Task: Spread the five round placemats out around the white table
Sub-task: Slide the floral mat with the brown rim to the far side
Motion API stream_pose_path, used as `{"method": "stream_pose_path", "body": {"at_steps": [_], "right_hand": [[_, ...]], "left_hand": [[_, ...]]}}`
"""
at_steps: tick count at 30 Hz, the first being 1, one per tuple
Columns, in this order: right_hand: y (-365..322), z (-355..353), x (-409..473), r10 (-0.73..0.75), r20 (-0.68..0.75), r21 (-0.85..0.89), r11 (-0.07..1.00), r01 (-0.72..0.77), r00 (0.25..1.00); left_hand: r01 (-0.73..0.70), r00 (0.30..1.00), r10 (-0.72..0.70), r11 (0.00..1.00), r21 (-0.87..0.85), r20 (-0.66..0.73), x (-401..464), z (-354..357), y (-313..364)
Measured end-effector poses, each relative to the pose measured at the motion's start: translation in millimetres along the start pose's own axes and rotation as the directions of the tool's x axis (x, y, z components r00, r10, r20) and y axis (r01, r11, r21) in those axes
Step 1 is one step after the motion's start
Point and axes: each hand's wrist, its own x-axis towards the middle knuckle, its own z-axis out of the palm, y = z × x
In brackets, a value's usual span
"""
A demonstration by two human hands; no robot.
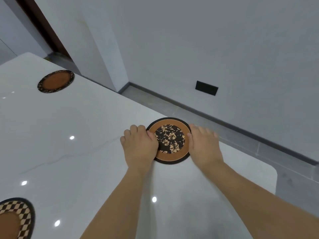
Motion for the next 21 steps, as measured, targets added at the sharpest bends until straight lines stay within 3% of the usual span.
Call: {"method": "stream_pose_path", "body": {"at_steps": [7,16,21], "right_hand": [[6.7,4.3,-1.0,-0.047,0.01,0.029,0.998,0.046,0.999],[8.4,10.5,1.2,0.01,-0.069,0.038,0.999,-0.007,0.998],[8.0,11.7,3.7,-0.03,-0.002,0.068,0.997,0.03,1.0]], "left_hand": [[0.041,0.998,-0.047,0.985,-0.169,-0.033,1.4,2.7,-1.4],[0.047,0.999,-0.048,0.99,-0.129,-0.01,1.9,2.7,2.7],[0.075,0.997,-0.075,0.986,-0.146,0.002,1.8,0.0,6.4]]}}
